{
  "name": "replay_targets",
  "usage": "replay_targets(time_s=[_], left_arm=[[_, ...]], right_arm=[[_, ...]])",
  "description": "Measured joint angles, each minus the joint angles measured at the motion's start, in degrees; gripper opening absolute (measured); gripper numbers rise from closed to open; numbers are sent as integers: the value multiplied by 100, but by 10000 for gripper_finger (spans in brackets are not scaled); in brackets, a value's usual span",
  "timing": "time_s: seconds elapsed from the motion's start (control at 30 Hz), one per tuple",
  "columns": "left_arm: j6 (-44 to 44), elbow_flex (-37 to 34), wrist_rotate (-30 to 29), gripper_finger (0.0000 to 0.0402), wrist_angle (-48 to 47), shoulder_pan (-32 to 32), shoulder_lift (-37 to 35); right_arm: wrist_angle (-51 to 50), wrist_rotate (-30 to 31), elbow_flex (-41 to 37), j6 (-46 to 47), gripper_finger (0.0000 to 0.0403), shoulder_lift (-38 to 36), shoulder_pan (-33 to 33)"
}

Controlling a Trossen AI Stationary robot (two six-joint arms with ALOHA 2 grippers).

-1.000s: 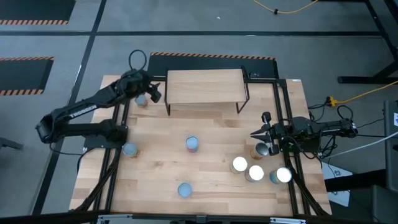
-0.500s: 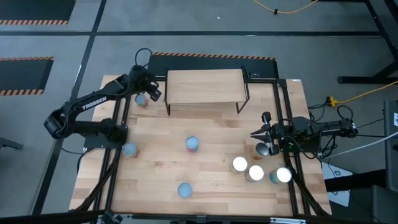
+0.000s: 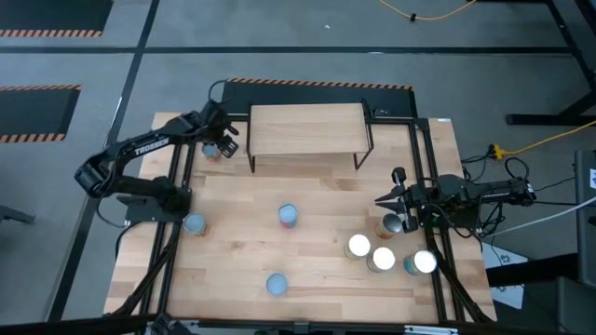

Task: Pick and place cans onto a shelf
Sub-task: Put the canned oranges on the shelf

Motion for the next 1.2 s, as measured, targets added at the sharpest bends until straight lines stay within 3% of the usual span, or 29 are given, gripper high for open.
replay_targets(time_s=[0.33, 0.67, 1.2], left_arm=[[-138, 0, -265, 192, -85, 4, 121], [-345, 0, -1182, 192, -948, 4, 118], [-732, 0, -1357, 192, -1169, 4, 116]], right_arm=[[0, 2, -2, 0, 45, 0, 0], [0, -1, 0, -1, 45, 0, 0], [0, -1, 1, -2, 45, 2, 0]])
